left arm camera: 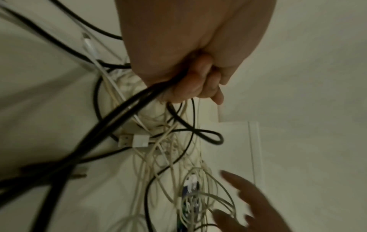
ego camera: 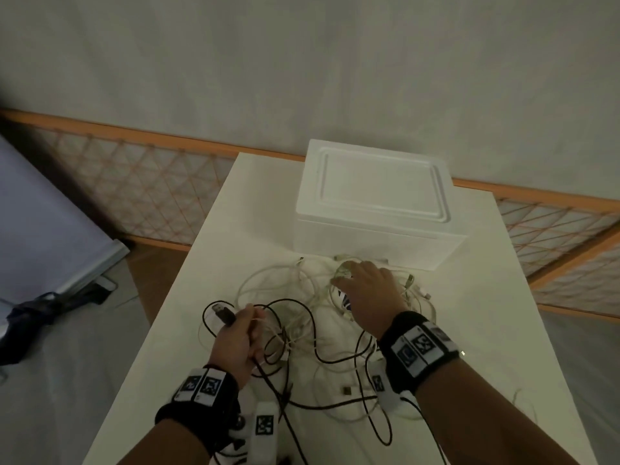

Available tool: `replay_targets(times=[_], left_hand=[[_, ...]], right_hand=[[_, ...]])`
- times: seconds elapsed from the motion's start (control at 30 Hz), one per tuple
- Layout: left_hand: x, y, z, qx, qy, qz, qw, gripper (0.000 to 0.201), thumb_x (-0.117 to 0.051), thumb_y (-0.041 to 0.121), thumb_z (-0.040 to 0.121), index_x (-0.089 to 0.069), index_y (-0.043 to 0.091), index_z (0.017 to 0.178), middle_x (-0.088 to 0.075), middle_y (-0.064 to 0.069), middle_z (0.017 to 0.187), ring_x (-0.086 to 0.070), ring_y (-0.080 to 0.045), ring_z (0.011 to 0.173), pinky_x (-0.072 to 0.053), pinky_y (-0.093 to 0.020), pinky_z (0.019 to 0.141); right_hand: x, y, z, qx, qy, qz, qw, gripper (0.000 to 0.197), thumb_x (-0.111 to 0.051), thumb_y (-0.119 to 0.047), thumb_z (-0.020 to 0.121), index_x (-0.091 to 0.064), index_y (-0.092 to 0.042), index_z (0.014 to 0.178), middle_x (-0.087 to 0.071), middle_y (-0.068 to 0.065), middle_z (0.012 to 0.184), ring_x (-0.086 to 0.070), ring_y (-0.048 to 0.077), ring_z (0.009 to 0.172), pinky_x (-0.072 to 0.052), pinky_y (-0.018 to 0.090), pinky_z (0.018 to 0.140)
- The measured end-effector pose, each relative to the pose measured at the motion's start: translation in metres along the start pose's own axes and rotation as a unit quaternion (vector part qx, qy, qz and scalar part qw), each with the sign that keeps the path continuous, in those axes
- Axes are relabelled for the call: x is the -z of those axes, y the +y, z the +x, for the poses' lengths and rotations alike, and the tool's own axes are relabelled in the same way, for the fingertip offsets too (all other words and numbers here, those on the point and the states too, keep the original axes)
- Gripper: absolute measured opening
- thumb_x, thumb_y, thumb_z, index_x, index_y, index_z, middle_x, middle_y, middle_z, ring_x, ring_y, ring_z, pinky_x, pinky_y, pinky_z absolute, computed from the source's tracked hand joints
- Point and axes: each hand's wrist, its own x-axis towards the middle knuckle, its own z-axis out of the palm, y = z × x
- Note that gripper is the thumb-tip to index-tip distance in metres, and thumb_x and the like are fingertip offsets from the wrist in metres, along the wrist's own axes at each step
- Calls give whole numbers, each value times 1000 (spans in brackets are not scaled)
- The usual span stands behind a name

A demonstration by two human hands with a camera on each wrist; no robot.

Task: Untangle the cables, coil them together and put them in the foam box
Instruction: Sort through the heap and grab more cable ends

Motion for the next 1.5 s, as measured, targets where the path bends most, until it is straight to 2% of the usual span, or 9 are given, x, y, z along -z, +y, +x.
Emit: replay_targets(times=[0.27,0.47,0.7,0.87,1.1,1.2,1.3,1.4,1.5], left_hand=[[-24,16,-17,3,-75,-30,997,34,-42,28,101,-55,8,78,-31,2,50,-22,-8,33,-23,-17,35],[-41,15,-20,17,-25,15,999,32,-48,30,100,-54,9,75,-28,4,49,-22,-9,35,-22,-21,37],[-54,27,-42,-71,-60,141,986,50,-40,42,102,-53,9,66,-29,3,47,-24,-12,37,-25,-22,40],[-58,22,-50,-99,-71,141,982,47,-41,34,103,-55,4,70,-35,-2,48,-32,-17,42,-33,-26,46],[-46,24,-50,-108,-68,166,978,43,-41,31,103,-60,4,74,-51,-7,52,-47,-21,51,-40,-34,61],[-48,26,-52,-120,-92,187,971,39,-43,27,103,-62,5,78,-55,-9,61,-48,-20,53,-42,-31,58],[-58,28,-58,-133,-122,207,962,31,-43,21,103,-64,5,87,-61,-8,76,-47,-14,49,-42,-23,47],[-71,27,-65,-121,-155,180,964,31,-43,24,103,-67,6,94,-62,-5,81,-37,-10,40,-31,-20,40],[-85,26,-73,-113,-196,195,954,28,-45,30,101,-67,12,103,-69,-8,100,-34,-10,40,-30,-22,42]], right_hand=[[-4,-1,30,1,-124,-43,991,24,-40,-33,82,-61,-21,77,-60,-3,80,-60,22,82,-39,33,74],[-38,-15,32,-125,-160,29,979,42,-34,-38,95,-54,-16,125,-58,3,126,-55,25,114,-33,46,98],[-26,-10,20,-149,-119,2,982,24,-43,-22,85,-60,-26,101,-65,-4,98,-58,23,104,-23,58,101],[-30,-31,8,-37,-124,-117,985,44,-33,-24,97,-40,-25,140,-38,5,147,-26,32,139,11,74,102],[-49,-24,9,-109,-233,70,964,47,-37,-24,94,-38,-27,141,-25,-3,153,-16,23,143,8,73,105],[-34,-9,9,-144,-124,229,955,38,-43,-23,93,-56,-31,127,-45,-10,142,-36,18,136,-11,58,115],[5,-4,-5,-143,73,427,890,23,-56,-7,87,-67,-25,96,-69,-3,100,-64,15,94,-47,29,85],[41,-8,-30,-76,138,547,822,31,-58,7,82,-54,-24,86,-68,-7,86,-66,22,73,-52,35,66],[56,-20,-52,-33,149,539,828,28,-61,2,83,-57,-25,87,-67,-9,86,-67,19,67,-54,35,62]])
